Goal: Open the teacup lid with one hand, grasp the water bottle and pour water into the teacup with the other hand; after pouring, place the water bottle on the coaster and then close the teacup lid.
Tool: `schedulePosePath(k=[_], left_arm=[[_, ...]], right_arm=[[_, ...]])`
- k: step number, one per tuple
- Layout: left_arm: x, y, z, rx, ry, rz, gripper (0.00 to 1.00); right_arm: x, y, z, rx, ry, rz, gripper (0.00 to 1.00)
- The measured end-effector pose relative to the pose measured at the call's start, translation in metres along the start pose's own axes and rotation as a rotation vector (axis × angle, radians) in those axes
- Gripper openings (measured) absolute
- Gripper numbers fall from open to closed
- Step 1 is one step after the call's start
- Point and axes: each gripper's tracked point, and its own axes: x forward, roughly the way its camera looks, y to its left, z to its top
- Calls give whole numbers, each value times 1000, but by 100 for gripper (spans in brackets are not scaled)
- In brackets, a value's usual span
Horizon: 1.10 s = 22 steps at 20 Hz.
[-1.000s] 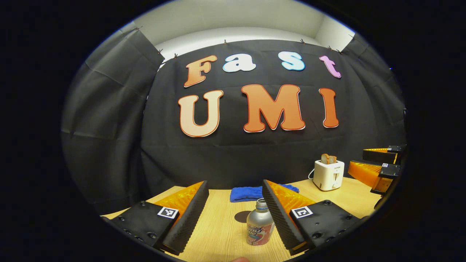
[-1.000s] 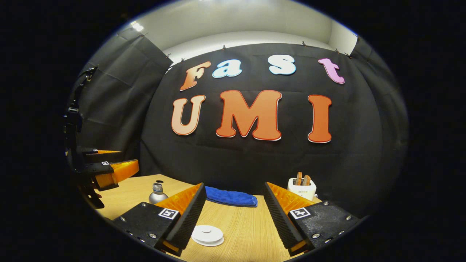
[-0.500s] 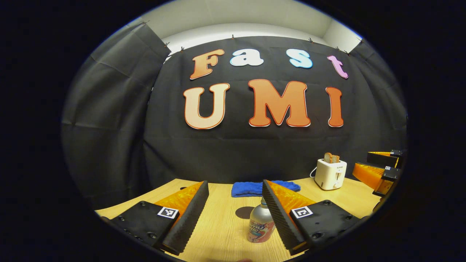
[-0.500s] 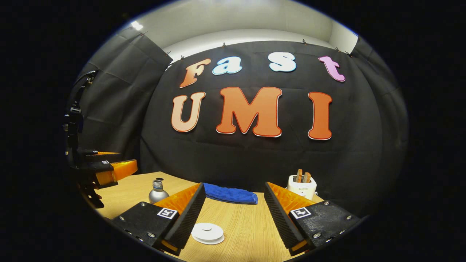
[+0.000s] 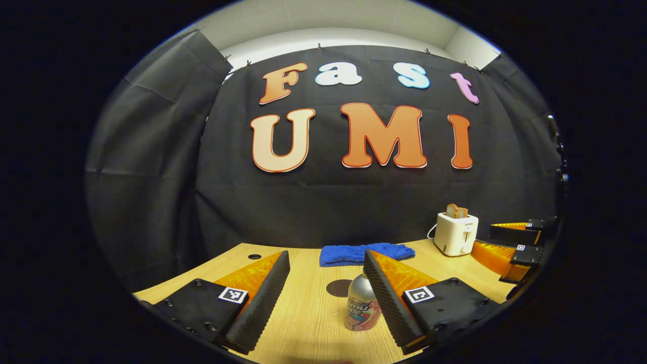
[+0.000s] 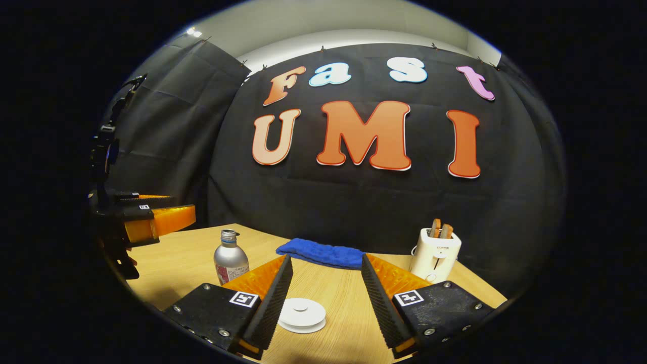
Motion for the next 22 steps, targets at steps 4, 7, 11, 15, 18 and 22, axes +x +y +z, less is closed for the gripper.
schedulePosePath(k=[4, 7, 11, 15, 18, 22], left_arm=[[-3, 0, -5, 12, 8, -3, 100], [-4, 1, -12, 42, 21, -5, 100], [-7, -2, -20, 63, 37, -16, 100], [-6, -11, -33, 59, 68, -38, 100], [-7, -14, -37, 65, 81, -43, 97], [-6, -17, -46, 54, 101, -50, 97]], right_arm=[[18, 14, -36, -6, 85, 30, 69], [28, 25, -73, 33, 190, 62, 63], [38, 36, -89, 25, 220, 84, 53], [43, 38, -101, 8, 240, 77, 48], [44, 39, -112, 9, 277, 81, 39], [45, 37, -112, 7, 260, 65, 27]])
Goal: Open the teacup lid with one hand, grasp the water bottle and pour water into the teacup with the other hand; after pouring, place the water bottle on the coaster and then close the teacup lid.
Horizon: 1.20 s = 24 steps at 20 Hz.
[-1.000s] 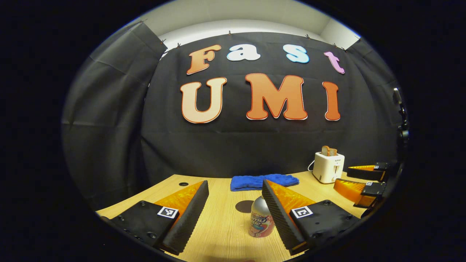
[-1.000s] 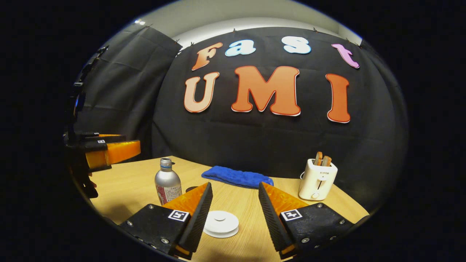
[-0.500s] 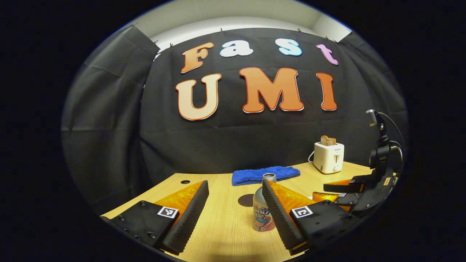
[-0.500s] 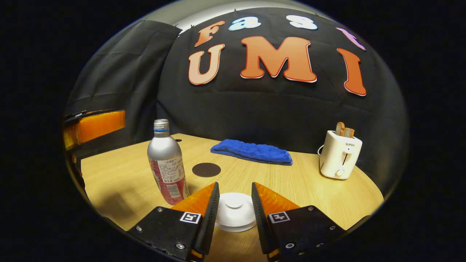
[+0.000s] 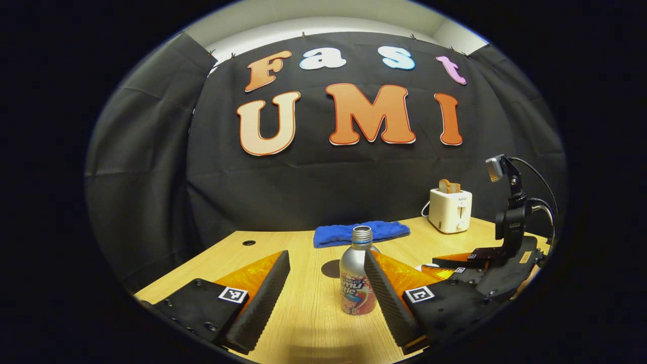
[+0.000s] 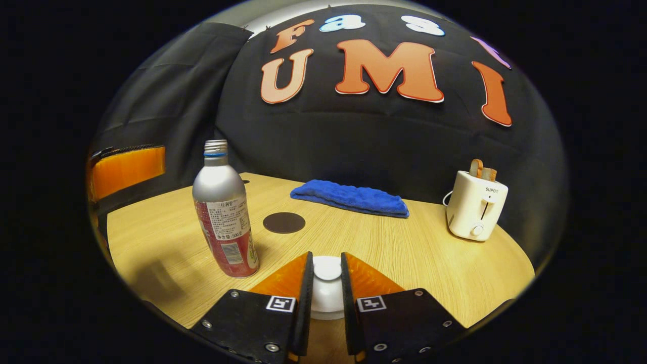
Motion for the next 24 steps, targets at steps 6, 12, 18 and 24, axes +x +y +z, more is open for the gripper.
schedulePosePath(k=[6, 12, 18, 24], left_arm=[[6, -15, -19, 26, 29, -34, 100], [13, -32, -42, 26, 81, -78, 99], [25, -37, -62, 7, 134, -92, 100], [37, -46, -82, 6, 184, -105, 100]], right_arm=[[-3, 1, 2, 15, -14, 24, 22], [-12, -1, 16, 41, -56, 32, 22], [-28, -20, 35, 86, -105, 12, 21], [-49, -44, 49, 86, -141, -26, 22]])
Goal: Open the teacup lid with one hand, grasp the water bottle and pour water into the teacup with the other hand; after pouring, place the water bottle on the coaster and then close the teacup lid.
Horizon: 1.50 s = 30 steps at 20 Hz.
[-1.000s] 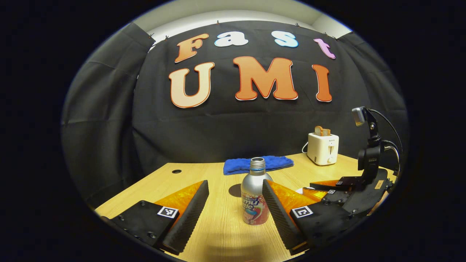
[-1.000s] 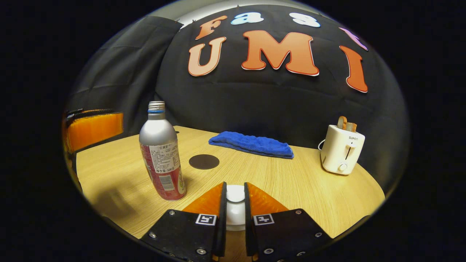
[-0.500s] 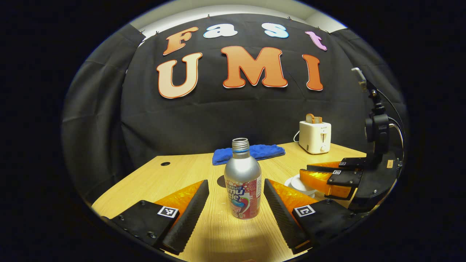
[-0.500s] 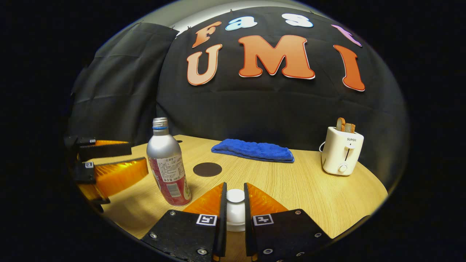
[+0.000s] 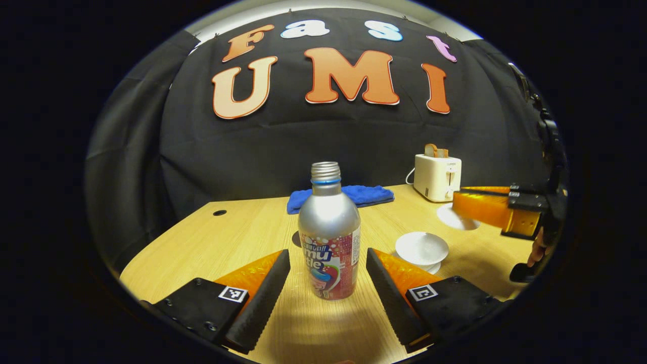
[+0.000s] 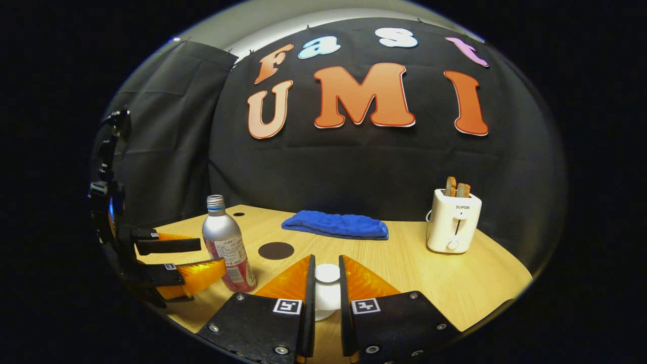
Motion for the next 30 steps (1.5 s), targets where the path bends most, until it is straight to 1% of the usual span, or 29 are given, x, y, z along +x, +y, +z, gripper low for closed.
schedulePosePath(k=[3, 5, 9, 10, 11, 12, 14, 15, 17, 18, 19, 20, 22, 23, 24, 25, 26, 27, 28, 29, 30], left_arm=[[12, 1, -8, -10, 30, 0, 100], [19, 3, -14, -19, 61, 12, 100], [31, 3, -20, -43, 88, 23, 100], [34, 2, -20, -46, 90, 21, 94], [36, 1, -20, -47, 96, 26, 94], [39, 1, -22, -49, 99, 31, 98], [42, 4, -18, -57, 91, 43, 91], [43, 3, -18, -50, 95, 41, 84], [43, 3, -18, -34, 96, 46, 83], [44, 5, -16, -17, 92, 55, 86], [43, 9, -13, 7, 92, 72, 82], [45, 12, -12, 26, 93, 82, 86], [44, 17, -10, 77, 104, 100, 86], [43, 18, -10, 110, 104, 108, 82], [42, 21, -9, 141, 104, 118, 88], [43, 24, -6, 171, 102, 128, 80], [43, 28, -4, 198, 101, 138, 84], [45, 34, 1, 228, 99, 149, 80], [46, 39, 4, 262, 101, 164, 80], [49, 42, 8, 302, 98, 180, 84], [47, 46, 10, 349, 96, 196, 84]], right_arm=[[-8, -10, 10, -8, -21, -23, 22], [-12, -21, 12, -5, -27, -49, 22], [-23, -34, 13, -8, -35, -67, 22], [-25, -37, 14, -13, -36, -72, 22], [-26, -40, 14, -18, -39, -76, 22], [-28, -43, 15, -20, -42, -79, 22], [-31, -48, 12, -21, -38, -84, 22], [-33, -50, 11, -22, -37, -87, 22], [-35, -54, 10, -20, -35, -91, 22], [-35, -56, 10, -17, -35, -96, 22], [-35, -59, 9, -13, -35, -98, 22], [-34, -60, 9, -7, -35, -96, 22], [-36, -63, 11, -3, -41, -94, 22], [-37, -67, 13, -9, -46, -102, 22], [-38, -71, 14, -16, -49, -109, 21], [-39, -75, 14, -16, -53, -118, 21], [-40, -77, 14, -7, -53, -120, 21], [-40, -79, 13, 1, -53, -122, 22], [-41, -83, 12, 4, -52, -129, 22], [-42, -87, 11, 2, -51, -136, 22], [-43, -91, 10, -3, -50, -144, 22]])
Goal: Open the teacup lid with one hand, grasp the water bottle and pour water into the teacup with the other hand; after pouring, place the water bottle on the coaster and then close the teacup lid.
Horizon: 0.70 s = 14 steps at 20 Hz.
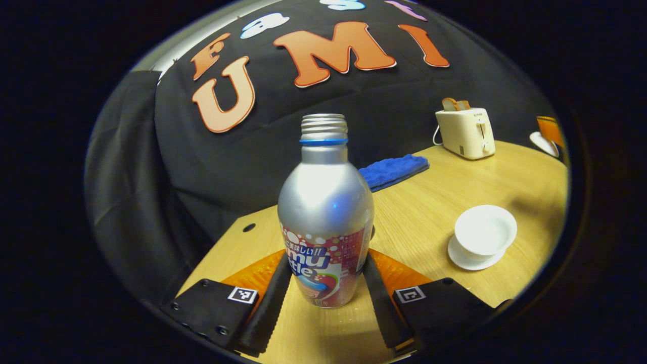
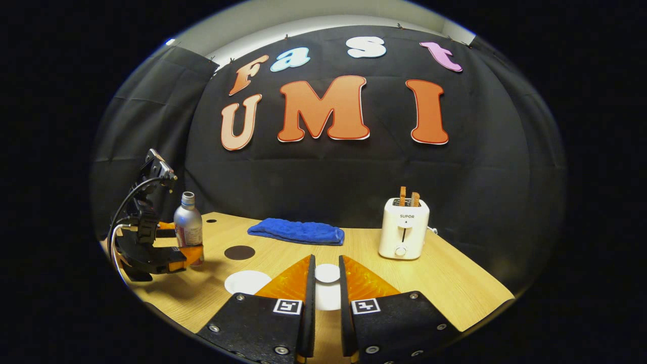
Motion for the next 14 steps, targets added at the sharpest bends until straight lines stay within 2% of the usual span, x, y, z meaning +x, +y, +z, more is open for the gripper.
schedulePosePath(k=[2, 3, 4, 7, 10, 14], left_arm=[[1, 7, 1, 76, -6, 28, 80], [3, 9, 2, 98, -6, 29, 83], [4, 10, 0, 121, 0, 33, 80], [5, 15, 4, 231, -10, 66, 87], [5, 17, 3, 340, -20, 83, 80], [2, 21, 7, 487, -41, 111, 84]], right_arm=[[-2, -6, 0, -5, -5, -4, 22], [-1, -8, -1, -5, -4, -5, 22], [-1, -11, -2, -9, -3, -7, 22], [-1, -21, -1, -16, -7, -26, 22], [-3, -26, 0, -25, -19, -38, 22], [-3, -32, -3, -16, -14, -45, 22]])
